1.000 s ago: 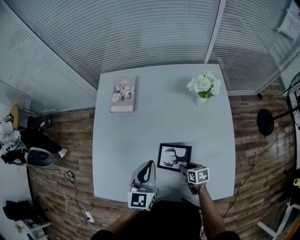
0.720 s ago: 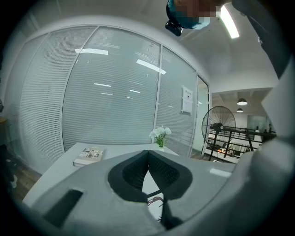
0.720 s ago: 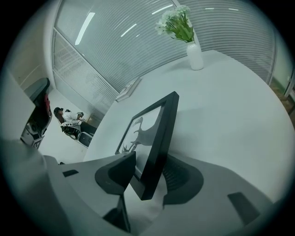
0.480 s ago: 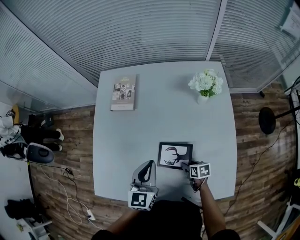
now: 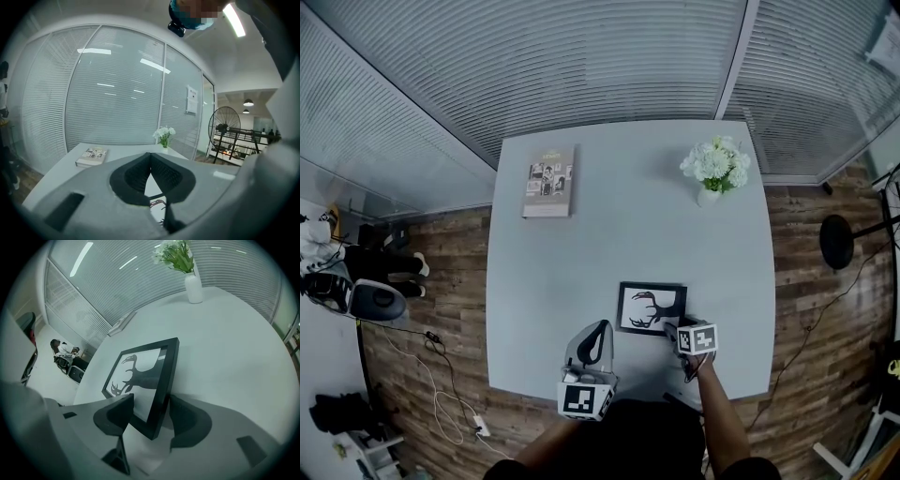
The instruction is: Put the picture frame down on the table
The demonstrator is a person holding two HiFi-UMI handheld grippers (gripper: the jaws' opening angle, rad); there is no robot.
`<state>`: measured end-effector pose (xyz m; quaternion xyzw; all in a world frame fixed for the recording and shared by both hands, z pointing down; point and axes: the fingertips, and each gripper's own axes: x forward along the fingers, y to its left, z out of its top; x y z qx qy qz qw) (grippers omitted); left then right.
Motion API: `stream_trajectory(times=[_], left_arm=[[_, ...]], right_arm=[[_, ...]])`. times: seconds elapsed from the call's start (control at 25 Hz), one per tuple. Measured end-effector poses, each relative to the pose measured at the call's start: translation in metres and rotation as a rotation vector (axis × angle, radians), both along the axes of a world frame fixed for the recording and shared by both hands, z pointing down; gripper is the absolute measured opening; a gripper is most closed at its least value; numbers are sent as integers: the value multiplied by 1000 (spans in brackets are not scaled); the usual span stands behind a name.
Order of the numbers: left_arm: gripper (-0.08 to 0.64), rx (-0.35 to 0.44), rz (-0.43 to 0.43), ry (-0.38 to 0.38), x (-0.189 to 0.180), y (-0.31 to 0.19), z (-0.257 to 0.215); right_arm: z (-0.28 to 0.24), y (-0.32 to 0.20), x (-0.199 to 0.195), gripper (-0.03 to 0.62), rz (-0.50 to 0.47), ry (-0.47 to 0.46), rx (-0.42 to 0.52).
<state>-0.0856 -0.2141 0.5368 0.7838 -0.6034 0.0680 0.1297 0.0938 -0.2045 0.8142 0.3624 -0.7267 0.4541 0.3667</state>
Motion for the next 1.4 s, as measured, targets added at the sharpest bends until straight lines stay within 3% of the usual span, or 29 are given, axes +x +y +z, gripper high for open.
stream_trajectory(times=[0.2, 0.48, 0.72, 1.04, 1.4], left_arm=[[12, -15, -2, -2, -1, 5, 2], [12, -6, -6, -4, -5, 12, 1], [12, 19, -6, -5, -8, 19, -9], [12, 85, 9, -4, -12, 39, -29], [12, 157, 26, 21, -24, 70, -67]], right_arm=[[5, 2, 6, 222, -76, 122, 45], [1, -3, 11, 218, -12, 121, 71], [-44, -18, 12, 34, 48, 102, 248], [-145, -16, 1, 15, 118, 16, 495], [-267, 32, -22, 14, 129, -78, 771]])
